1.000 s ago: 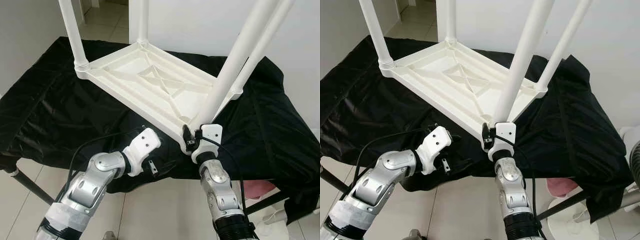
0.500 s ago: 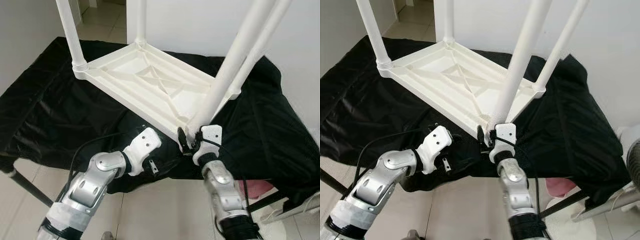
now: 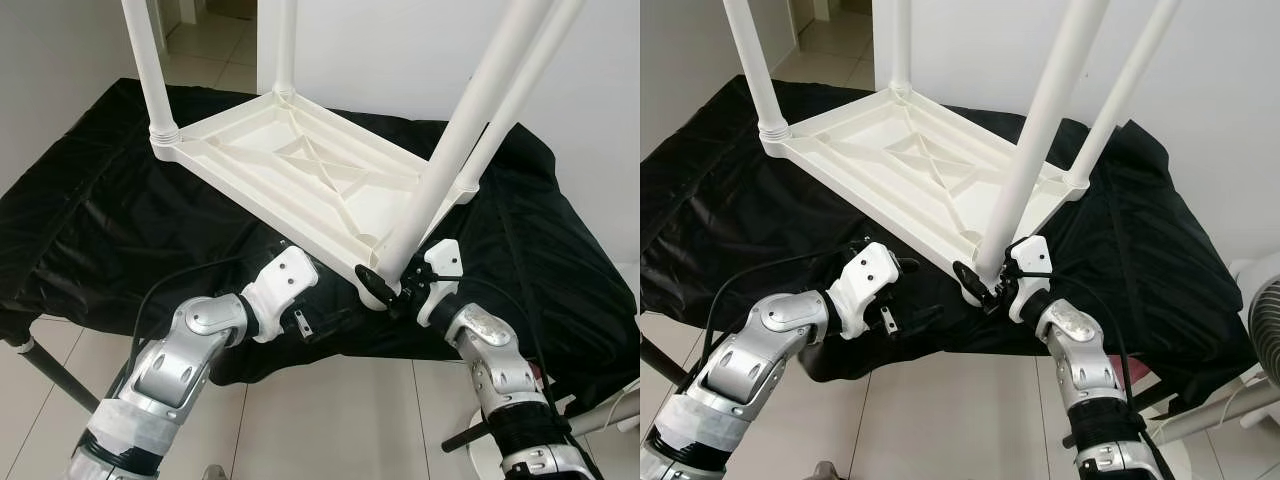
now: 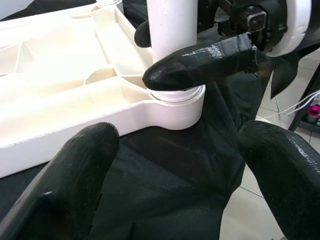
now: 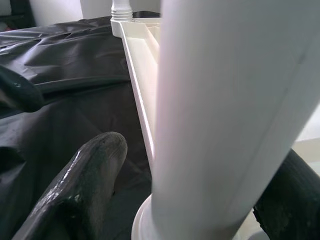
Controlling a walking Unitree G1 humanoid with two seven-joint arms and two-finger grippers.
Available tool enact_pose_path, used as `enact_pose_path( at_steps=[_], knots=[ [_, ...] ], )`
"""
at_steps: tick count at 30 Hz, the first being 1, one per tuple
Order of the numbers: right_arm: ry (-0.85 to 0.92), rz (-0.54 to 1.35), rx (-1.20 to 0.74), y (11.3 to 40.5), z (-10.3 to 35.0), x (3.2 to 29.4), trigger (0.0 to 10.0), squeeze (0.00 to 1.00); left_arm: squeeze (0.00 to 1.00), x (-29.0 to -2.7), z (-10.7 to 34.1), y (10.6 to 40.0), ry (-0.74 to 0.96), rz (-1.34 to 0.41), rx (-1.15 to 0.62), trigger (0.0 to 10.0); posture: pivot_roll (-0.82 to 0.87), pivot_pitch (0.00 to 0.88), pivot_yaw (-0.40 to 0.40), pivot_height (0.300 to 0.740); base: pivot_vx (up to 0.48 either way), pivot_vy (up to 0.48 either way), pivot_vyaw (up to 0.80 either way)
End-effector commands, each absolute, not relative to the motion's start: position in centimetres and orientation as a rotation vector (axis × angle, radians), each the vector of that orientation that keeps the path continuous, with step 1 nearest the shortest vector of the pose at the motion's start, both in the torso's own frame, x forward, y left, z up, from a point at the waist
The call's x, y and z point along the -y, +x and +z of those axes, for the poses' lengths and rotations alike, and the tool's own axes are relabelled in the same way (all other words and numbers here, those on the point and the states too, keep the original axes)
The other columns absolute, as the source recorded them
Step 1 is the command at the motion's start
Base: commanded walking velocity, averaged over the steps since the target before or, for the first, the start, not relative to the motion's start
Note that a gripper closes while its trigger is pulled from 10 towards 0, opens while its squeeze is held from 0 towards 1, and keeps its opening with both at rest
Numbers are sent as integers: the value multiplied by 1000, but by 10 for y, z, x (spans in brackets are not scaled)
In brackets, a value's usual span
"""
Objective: Building children table
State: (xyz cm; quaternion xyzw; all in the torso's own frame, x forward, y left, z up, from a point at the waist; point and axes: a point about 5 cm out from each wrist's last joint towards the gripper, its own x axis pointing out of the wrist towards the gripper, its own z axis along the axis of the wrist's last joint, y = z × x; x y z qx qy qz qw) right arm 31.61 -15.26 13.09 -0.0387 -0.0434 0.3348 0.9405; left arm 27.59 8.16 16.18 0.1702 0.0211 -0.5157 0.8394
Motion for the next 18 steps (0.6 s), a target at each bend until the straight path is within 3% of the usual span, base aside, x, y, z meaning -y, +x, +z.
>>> enact_pose_path(
  at_steps=[1,4,5,6,7,17,18],
  knots=[
    [-99,711,74,319,127,153,10000,0,0,-81,159,279,377,-1062,-46,10000,67,10,-86,740,0,0,0],
    [-89,725,65,323,127,153,10000,0,0,-78,162,280,365,-1066,-35,10000,68,12,-92,740,0,0,0],
    [-93,723,62,325,126,153,2157,0,0,-76,163,281,362,-1071,-32,10000,60,7,-85,740,0,0,0],
    [-93,723,62,325,126,153,2157,0,0,-76,163,281,362,-1071,-32,10000,60,7,-85,740,0,0,0],
    [-91,726,61,327,126,153,0,0,0,-75,162,281,363,-1076,-33,10000,62,5,-76,740,0,0,0],
    [-65,719,39,325,119,153,0,0,0,-68,160,278,357,-1104,-35,10000,67,13,-71,740,0,0,0],
    [-63,725,41,323,117,151,4000,0,0,-67,158,277,356,-1110,-40,10000,63,12,-69,740,0,0,0]
  ],
)
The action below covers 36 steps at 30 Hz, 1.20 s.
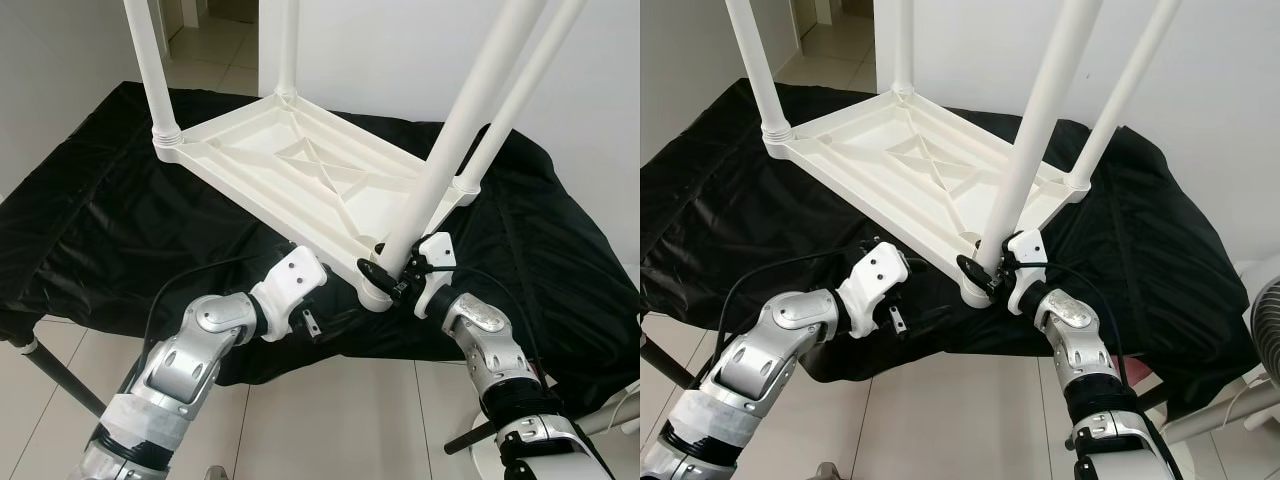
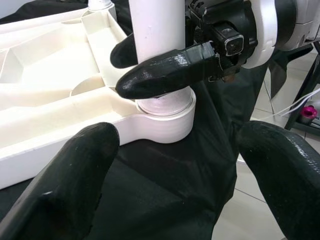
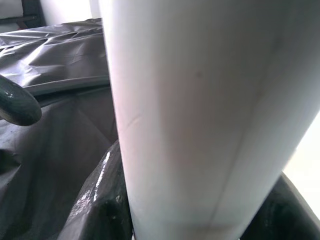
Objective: Building children table
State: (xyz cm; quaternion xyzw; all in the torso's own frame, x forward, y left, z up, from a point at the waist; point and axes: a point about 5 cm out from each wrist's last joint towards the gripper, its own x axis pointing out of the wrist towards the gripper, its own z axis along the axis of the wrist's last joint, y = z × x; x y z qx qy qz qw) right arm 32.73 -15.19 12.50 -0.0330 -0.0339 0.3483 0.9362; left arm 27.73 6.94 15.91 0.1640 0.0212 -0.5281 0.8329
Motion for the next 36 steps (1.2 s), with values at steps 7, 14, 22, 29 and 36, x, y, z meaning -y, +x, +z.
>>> enact_pose_path(
  at_steps=[7,14,22,29,36],
  knots=[
    [-44,667,68,319,117,147,10000,0,0,-65,158,281,349,-1106,-33,10000,61,0,-72,740,0,0,0],
    [-26,465,74,316,113,150,10000,0,0,-67,159,283,353,-1092,-25,10000,65,0,-75,740,0,0,0],
    [13,283,64,305,111,147,10000,0,0,-67,158,283,349,-1089,-26,10000,46,0,-75,740,0,0,0],
    [62,68,42,300,106,136,10000,0,0,-62,157,283,341,-1095,-19,10000,43,0,-79,740,0,0,0],
    [140,52,27,299,105,113,10000,0,0,-64,157,283,337,-1090,-21,10000,49,0,-82,740,0,0,0]
  ],
)
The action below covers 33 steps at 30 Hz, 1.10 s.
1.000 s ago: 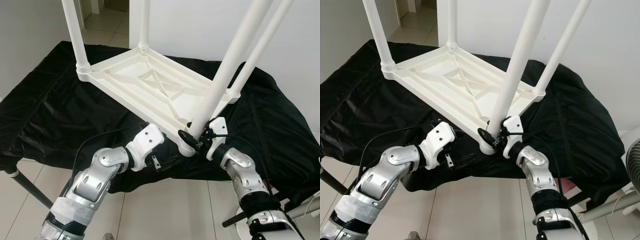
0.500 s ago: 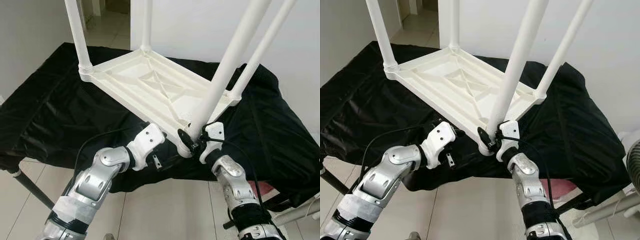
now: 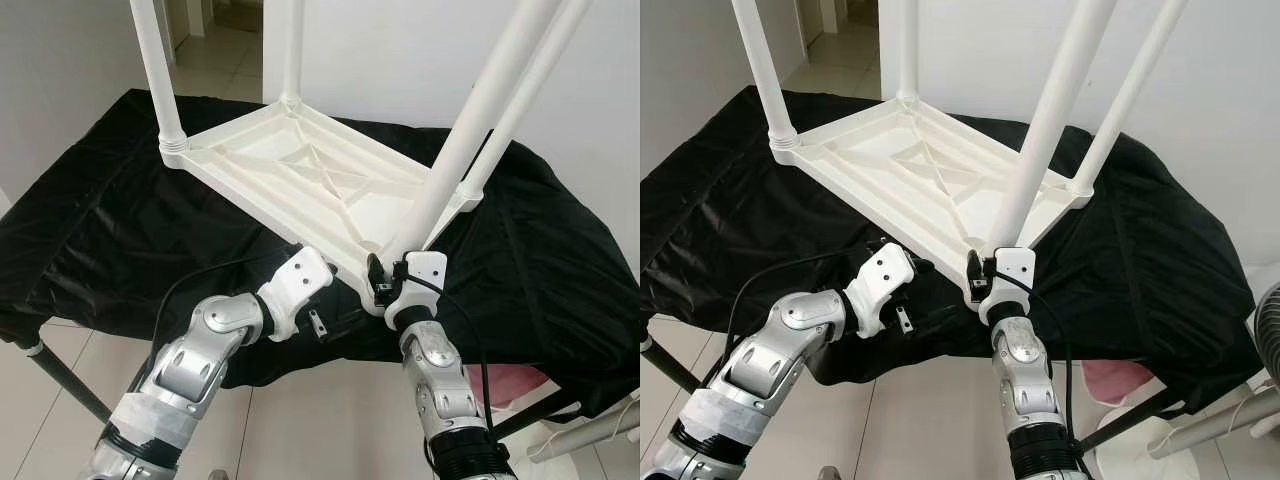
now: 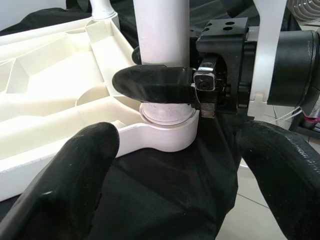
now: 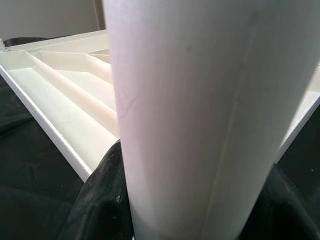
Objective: Building children table
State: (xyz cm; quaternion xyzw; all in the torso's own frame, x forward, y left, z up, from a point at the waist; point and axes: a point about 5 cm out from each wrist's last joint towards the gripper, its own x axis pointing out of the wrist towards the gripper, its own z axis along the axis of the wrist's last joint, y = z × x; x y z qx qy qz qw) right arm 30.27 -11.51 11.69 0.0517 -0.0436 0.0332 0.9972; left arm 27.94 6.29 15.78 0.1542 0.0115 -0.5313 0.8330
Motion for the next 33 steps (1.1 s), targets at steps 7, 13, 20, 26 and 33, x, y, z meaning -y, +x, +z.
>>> enact_pose_path(
  at_steps=[7,13,20,26,33],
  knots=[
    [167,132,62,296,112,100,10000,0,0,-69,158,284,339,-1070,-23,10000,62,0,-83,740,0,0,0],
    [150,112,98,295,120,103,10000,1000,0,-67,156,282,336,-1082,-28,10000,58,0,-82,740,0,0,0],
    [107,140,134,291,125,114,10000,1000,0,-66,156,280,330,-1088,-27,10000,37,0,-84,740,0,0,0],
    [95,158,150,280,123,132,10000,1000,0,-67,154,276,313,-1086,-28,10000,19,1,-90,740,0,0,0],
    [52,160,164,271,115,147,10000,0,0,-70,156,278,265,-1021,-4,10000,13,4,-92,740,0,0,0]
  ],
)
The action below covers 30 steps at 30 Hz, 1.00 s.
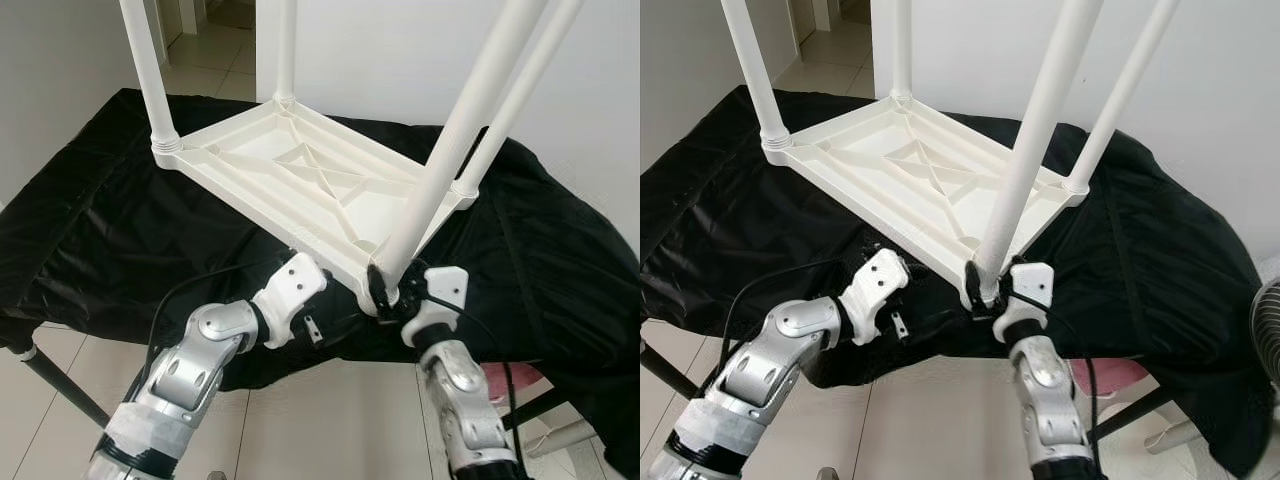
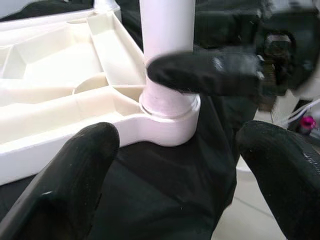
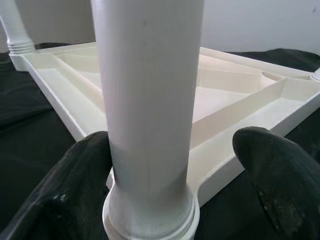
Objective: Building children table
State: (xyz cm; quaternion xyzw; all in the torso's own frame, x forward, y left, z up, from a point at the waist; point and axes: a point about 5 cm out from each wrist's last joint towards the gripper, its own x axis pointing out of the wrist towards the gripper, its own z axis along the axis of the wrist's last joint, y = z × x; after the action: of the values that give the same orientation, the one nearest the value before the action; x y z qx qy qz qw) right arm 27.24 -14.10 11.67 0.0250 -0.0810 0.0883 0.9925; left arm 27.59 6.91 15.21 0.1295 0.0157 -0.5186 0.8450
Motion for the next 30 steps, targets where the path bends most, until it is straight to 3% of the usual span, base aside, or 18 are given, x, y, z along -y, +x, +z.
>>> enact_pose_path(
  at_steps=[1,16,23,30],
  knots=[
    [40,153,172,269,112,150,10000,0,0,-70,156,278,240,-995,7,10000,11,3,-91,740,0,0,0],
    [60,186,140,252,91,146,10000,0,0,-83,156,280,53,-782,33,10000,8,4,-74,740,0,0,0],
    [32,201,140,254,90,146,10000,0,0,-88,156,281,64,-770,34,10000,15,10,-68,740,0,0,0],
    [15,223,146,258,91,145,10000,0,0,-93,147,280,257,-789,4,10000,19,20,-63,740,0,0,0]
  ],
)
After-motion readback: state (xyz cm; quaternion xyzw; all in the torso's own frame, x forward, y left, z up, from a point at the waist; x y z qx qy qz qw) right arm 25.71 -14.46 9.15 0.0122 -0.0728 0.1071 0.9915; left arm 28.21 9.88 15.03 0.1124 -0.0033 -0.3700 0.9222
